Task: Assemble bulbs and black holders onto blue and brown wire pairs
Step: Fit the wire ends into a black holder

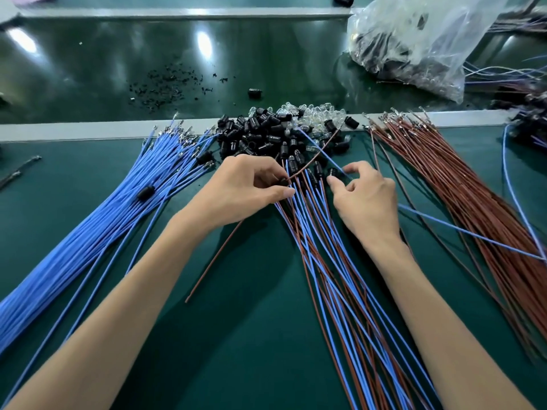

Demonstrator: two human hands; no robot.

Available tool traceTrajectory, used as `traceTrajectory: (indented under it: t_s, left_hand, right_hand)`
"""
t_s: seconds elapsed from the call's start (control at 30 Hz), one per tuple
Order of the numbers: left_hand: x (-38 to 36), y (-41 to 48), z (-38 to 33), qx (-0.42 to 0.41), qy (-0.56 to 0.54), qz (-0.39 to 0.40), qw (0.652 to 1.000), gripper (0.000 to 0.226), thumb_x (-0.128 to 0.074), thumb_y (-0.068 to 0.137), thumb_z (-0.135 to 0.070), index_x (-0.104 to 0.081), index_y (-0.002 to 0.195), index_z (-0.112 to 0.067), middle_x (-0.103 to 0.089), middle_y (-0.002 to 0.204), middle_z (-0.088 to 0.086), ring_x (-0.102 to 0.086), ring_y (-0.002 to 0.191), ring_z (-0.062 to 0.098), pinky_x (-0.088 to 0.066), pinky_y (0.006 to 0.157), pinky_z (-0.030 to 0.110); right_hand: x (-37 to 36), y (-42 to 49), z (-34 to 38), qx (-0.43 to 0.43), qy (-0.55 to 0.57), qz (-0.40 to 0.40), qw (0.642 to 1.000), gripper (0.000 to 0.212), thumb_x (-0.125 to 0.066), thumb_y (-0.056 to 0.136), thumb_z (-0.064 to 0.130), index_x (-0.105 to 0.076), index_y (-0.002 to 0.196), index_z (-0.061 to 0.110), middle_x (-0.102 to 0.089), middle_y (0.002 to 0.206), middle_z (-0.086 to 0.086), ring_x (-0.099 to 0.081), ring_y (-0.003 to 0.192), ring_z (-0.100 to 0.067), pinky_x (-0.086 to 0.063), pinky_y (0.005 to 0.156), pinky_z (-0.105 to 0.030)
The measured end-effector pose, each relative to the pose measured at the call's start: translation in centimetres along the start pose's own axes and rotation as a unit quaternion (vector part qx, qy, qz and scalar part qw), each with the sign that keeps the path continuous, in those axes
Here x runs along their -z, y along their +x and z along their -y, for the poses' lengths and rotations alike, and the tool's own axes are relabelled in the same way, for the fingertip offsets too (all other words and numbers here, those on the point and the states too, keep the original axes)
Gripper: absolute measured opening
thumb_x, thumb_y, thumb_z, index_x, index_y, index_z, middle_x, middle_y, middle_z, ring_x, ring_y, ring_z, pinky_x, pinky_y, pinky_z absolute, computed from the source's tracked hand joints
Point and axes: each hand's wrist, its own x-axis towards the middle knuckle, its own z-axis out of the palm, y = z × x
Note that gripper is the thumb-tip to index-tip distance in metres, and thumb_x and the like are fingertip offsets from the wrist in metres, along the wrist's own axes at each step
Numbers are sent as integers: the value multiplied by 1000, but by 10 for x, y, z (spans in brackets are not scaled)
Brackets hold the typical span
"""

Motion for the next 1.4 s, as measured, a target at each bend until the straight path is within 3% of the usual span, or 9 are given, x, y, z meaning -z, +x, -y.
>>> traceTrajectory:
  t_s: [0.17,0.27,0.37,0.7,0.83,1.03,1.1,1.23,1.4]
  left_hand:
    - [2,1,1,0,-13,-48,999,9,-77,79,-25,-72,85,-21,-72,73,0,-67,69,17,-51,66,21]
    - [7,2,2,6,-25,-59,998,8,-77,78,-25,-70,83,-27,-71,73,-2,-63,61,10,-47,62,16]
    - [12,2,3,9,-33,-49,998,9,-77,79,-21,-71,86,-21,-71,73,-1,-61,58,4,-44,60,10]
    - [12,-4,-7,-24,-17,7,1000,17,-74,79,-23,-68,95,-24,-64,75,-10,-60,58,-4,-49,63,12]
    - [7,-6,-9,-46,-1,10,999,16,-71,81,-22,-70,97,-21,-69,79,-2,-66,65,2,-54,69,17]
    - [-8,-6,-9,-65,1,6,998,19,-70,84,-22,-73,102,-17,-74,81,0,-70,73,13,-55,71,28]
    - [-14,-7,-10,-72,9,8,997,19,-71,83,-21,-74,102,-19,-74,82,-1,-67,70,17,-54,69,32]
    - [-20,-6,-10,-111,36,0,993,20,-74,80,-18,-75,100,-22,-66,84,-6,-54,70,0,-41,66,14]
    - [-11,-4,-11,-61,-7,-51,997,17,-75,79,-15,-73,94,-22,-56,80,-1,-45,64,9,-37,63,15]
  right_hand:
    - [-1,-6,1,37,10,-29,999,18,-67,88,33,-55,84,20,-58,61,6,-61,74,-26,-39,68,-29]
    - [0,-14,4,87,78,-84,990,14,-68,88,27,-63,90,15,-57,63,15,-66,63,-17,-51,68,-30]
    - [1,-18,11,120,180,-127,968,16,-62,91,29,-65,96,15,-60,72,20,-67,60,-3,-54,58,-17]
    - [3,-12,7,-3,371,-135,919,18,-71,85,16,-57,83,27,-65,73,10,-67,67,-7,-55,69,-33]
    - [5,-10,9,-24,460,-150,875,34,-68,84,2,-40,88,22,-62,78,7,-65,60,-5,-50,62,-20]
    - [12,-11,13,-9,620,-57,783,39,-66,82,-5,-35,96,15,-69,74,4,-61,59,-9,-47,60,-18]
    - [9,-13,15,9,613,-7,790,31,-66,81,0,-45,99,14,-70,74,2,-61,60,-9,-48,61,-18]
    - [-4,-19,15,59,473,68,876,13,-60,93,9,-64,84,18,-69,69,6,-64,62,-7,-52,64,-19]
    - [0,-16,13,42,513,26,857,25,-51,99,18,-63,77,17,-64,63,6,-58,55,-8,-48,54,-19]
